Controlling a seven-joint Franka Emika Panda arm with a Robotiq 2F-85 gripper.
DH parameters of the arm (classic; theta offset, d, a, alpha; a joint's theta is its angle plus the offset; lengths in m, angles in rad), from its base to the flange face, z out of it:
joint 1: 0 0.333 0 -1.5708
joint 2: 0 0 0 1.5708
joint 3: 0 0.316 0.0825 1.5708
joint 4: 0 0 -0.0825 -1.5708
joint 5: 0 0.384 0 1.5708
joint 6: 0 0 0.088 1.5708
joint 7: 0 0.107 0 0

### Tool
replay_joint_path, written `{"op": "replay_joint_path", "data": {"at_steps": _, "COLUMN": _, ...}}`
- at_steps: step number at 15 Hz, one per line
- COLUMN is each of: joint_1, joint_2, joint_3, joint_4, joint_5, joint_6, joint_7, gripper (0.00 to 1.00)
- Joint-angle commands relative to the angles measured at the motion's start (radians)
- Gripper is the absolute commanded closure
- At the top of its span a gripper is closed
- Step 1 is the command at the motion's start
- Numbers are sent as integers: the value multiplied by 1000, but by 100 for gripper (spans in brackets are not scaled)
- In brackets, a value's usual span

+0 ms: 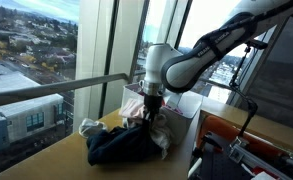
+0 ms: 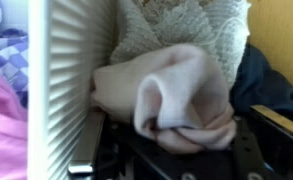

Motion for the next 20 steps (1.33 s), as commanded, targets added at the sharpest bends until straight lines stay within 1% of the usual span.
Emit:
{"op": "replay_joint_path", "data": {"at_steps": 1, "joint_1": 20, "joint_2": -199, "joint_3": 34, "joint_4": -122, "joint_5": 8, "joint_6": -12, "joint_7": -27, "gripper": 97}}
{"op": "replay_joint_path", "data": {"at_steps": 4, "joint_1": 29, "joint_2": -337, "joint_3": 72, "joint_4": -192, "joint_5": 11, "joint_6": 10, "joint_7": -71, "gripper": 97}}
{"op": "replay_joint_path", "data": {"at_steps": 6, "joint_1": 24, "joint_2": -428, "joint_3": 89, "joint_4": -198, "joint_5": 35, "joint_6": -13, "joint_7": -97, "gripper": 97}}
{"op": "replay_joint_path", "data": {"at_steps": 8, "joint_1": 11, "joint_2": -499, "joint_3": 85, "joint_4": -175, "joint_5": 51, "joint_6": -33, "joint_7": -116, "gripper": 97}}
{"op": "replay_joint_path", "data": {"at_steps": 11, "joint_1": -17, "joint_2": -568, "joint_3": 49, "joint_4": -104, "joint_5": 56, "joint_6": -74, "joint_7": -138, "gripper": 97}}
{"op": "replay_joint_path", "data": {"at_steps": 14, "joint_1": -61, "joint_2": -595, "joint_3": -1, "joint_4": -4, "joint_5": 59, "joint_6": -130, "joint_7": -173, "gripper": 97}}
{"op": "replay_joint_path", "data": {"at_steps": 18, "joint_1": -126, "joint_2": -558, "joint_3": -71, "joint_4": 168, "joint_5": 90, "joint_6": -200, "joint_7": -221, "gripper": 97}}
{"op": "replay_joint_path", "data": {"at_steps": 20, "joint_1": -151, "joint_2": -533, "joint_3": -95, "joint_4": 233, "joint_5": 110, "joint_6": -223, "joint_7": -231, "gripper": 97}}
